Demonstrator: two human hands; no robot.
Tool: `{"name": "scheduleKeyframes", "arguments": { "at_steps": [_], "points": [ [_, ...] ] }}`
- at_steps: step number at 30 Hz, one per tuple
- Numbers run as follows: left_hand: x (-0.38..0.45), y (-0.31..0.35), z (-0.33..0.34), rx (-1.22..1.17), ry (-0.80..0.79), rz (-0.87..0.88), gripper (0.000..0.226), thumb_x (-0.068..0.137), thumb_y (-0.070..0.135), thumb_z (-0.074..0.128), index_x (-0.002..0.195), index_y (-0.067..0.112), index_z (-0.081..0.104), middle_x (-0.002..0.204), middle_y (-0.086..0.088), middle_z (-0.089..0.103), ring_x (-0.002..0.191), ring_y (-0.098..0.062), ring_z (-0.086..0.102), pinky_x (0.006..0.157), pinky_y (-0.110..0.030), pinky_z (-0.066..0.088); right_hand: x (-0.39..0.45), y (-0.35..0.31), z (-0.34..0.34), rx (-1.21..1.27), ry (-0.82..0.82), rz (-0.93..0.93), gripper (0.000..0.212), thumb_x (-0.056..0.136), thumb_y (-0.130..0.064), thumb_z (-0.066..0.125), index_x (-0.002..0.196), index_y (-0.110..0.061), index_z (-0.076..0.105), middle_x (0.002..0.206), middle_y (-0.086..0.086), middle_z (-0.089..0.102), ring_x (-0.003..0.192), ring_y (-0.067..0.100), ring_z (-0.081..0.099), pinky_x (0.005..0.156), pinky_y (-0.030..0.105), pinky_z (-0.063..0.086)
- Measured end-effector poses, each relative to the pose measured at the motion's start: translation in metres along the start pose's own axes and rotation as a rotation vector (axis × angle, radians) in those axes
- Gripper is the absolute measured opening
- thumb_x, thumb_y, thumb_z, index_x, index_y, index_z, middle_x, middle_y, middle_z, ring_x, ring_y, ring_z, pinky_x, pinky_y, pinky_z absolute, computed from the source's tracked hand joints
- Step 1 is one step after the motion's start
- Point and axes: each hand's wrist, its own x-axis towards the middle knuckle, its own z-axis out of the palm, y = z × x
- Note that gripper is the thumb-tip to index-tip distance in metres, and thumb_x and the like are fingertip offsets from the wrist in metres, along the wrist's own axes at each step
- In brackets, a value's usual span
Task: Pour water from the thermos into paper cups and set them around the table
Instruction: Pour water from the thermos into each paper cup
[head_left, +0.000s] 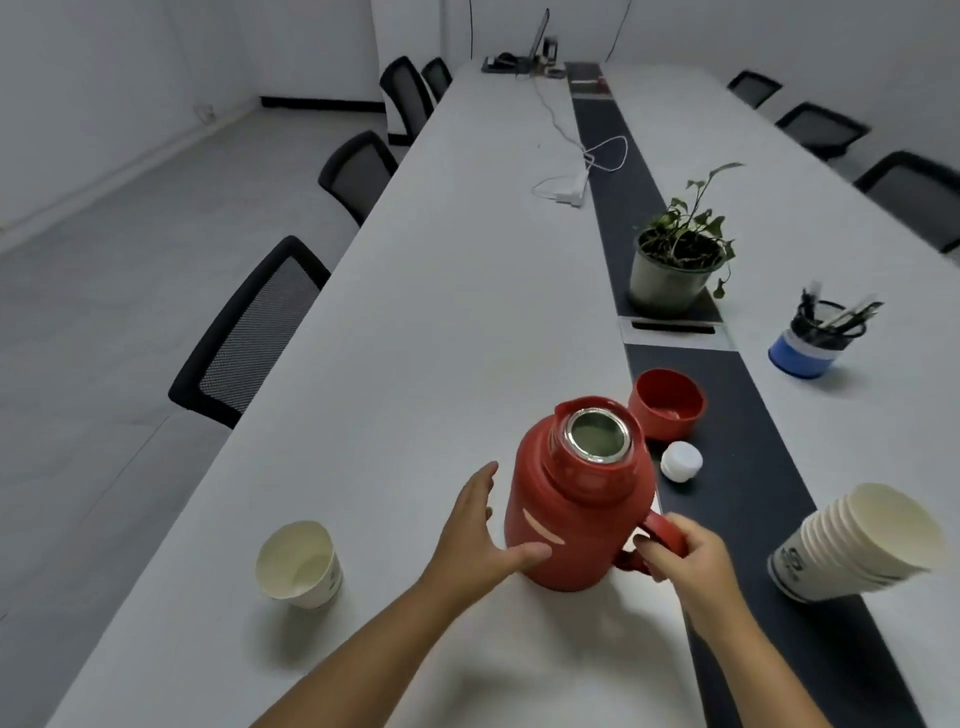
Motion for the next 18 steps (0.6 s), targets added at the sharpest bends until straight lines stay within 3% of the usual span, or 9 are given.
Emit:
{"name": "scheduleKeyframes", "arguments": {
  "at_steps": [3, 5, 8, 12, 18],
  "points": [
    [0.023, 0.013, 0.002, -0.041, -0.129, 0.096, 0.092, 0.050, 0.028, 0.078, 0.127, 0.045, 0.032, 0.131, 0.025, 0.042, 0.121, 0.004, 0.042, 0.096, -0.012, 0.038, 0.005, 0.009, 0.002, 0.050, 0.010, 0.014, 0.036, 0.072, 0.021, 0.053, 0.050, -0.007, 0.053, 0.041, -0.003, 0.046, 0.044, 0.013, 0.051, 0.045, 0.019, 0.045],
    [0.033, 0.018, 0.002, -0.061, -0.198, 0.155, 0.091, 0.050, 0.015, 0.077, 0.122, 0.047, 0.033, 0.123, 0.025, 0.048, 0.113, 0.008, 0.048, 0.086, -0.005, 0.040, 0.009, 0.014, 0.009, 0.080, 0.080, 0.048, 0.046, 0.070, 0.023, 0.050, 0.041, -0.014, 0.050, 0.039, -0.002, 0.043, 0.053, 0.024, 0.054, 0.056, 0.036, 0.053],
    [0.039, 0.020, 0.002, -0.122, -0.238, 0.194, 0.093, 0.050, 0.006, 0.077, 0.126, 0.038, 0.032, 0.124, 0.018, 0.048, 0.112, 0.010, 0.047, 0.084, -0.002, 0.039, 0.011, 0.018, 0.016, 0.092, 0.182, 0.074, 0.050, 0.064, 0.025, 0.047, 0.035, -0.015, 0.042, 0.035, -0.002, 0.036, 0.054, 0.029, 0.048, 0.062, 0.059, 0.049],
    [0.032, 0.016, 0.001, -0.190, -0.198, 0.187, 0.092, 0.051, 0.002, 0.076, 0.124, 0.038, 0.035, 0.123, 0.016, 0.051, 0.112, 0.007, 0.049, 0.083, -0.004, 0.041, 0.008, 0.009, 0.018, 0.092, 0.151, 0.059, 0.052, 0.062, 0.030, 0.045, 0.033, -0.014, 0.042, 0.035, -0.002, 0.032, 0.052, 0.025, 0.039, 0.060, 0.065, 0.048],
    [-0.001, -0.003, -0.003, -0.280, -0.018, 0.116, 0.094, 0.041, 0.018, 0.078, 0.120, 0.045, 0.037, 0.120, 0.026, 0.053, 0.113, 0.007, 0.049, 0.086, -0.008, 0.042, -0.006, -0.022, 0.023, 0.026, 0.037, 0.014, 0.051, 0.063, 0.028, 0.047, 0.034, -0.012, 0.042, 0.036, -0.002, 0.032, 0.044, 0.020, 0.034, 0.058, 0.064, 0.046]
  ]
}}
